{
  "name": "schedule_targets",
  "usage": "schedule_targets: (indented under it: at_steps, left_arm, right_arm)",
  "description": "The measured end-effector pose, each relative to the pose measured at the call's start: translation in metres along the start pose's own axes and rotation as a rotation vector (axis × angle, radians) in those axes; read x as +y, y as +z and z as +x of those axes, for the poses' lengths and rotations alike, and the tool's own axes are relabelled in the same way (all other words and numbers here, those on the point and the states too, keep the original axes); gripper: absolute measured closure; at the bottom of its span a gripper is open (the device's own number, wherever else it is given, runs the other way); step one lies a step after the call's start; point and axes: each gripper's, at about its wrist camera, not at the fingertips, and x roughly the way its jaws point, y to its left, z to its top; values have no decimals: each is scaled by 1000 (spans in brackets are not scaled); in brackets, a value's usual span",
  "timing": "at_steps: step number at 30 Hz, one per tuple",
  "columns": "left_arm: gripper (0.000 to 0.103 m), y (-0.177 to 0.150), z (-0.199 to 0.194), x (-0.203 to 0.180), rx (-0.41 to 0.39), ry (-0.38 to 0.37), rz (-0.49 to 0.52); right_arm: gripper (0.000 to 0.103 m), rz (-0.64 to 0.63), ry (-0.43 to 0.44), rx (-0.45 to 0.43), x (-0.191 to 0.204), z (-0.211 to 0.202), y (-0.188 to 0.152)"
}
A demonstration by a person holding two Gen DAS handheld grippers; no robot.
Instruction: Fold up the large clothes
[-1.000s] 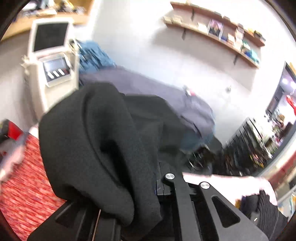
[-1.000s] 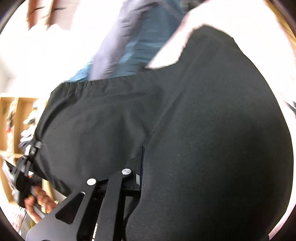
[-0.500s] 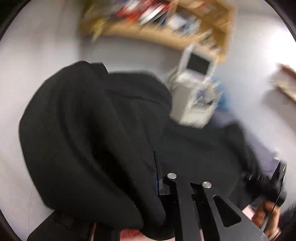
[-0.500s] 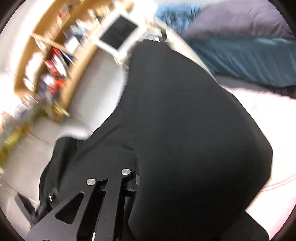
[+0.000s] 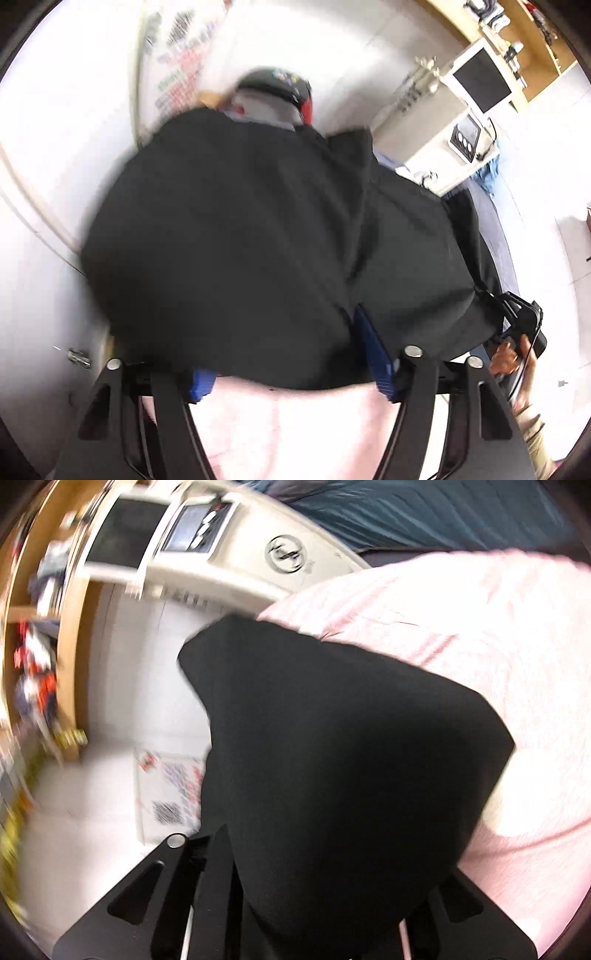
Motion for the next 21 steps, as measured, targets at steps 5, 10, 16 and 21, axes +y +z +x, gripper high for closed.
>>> schedule_targets:
  at_steps: [5, 10, 16, 21]
  left_arm:
    - [32, -6, -52, 21, -134, 85, -1]
    - [10, 5, -103, 39, -369, 224, 30]
    - [11, 37, -43, 64, -155, 274, 14]
    - [25, 49, 19, 67, -34, 329, 108]
  right_arm:
    - [44, 55, -72, -22, -8, -14, 0]
    - [29, -130, -230, -130, 4, -60, -13]
    - [30, -423, -456, -278, 22, -91, -22]
    - [40, -550, -570, -128, 28, -43, -13]
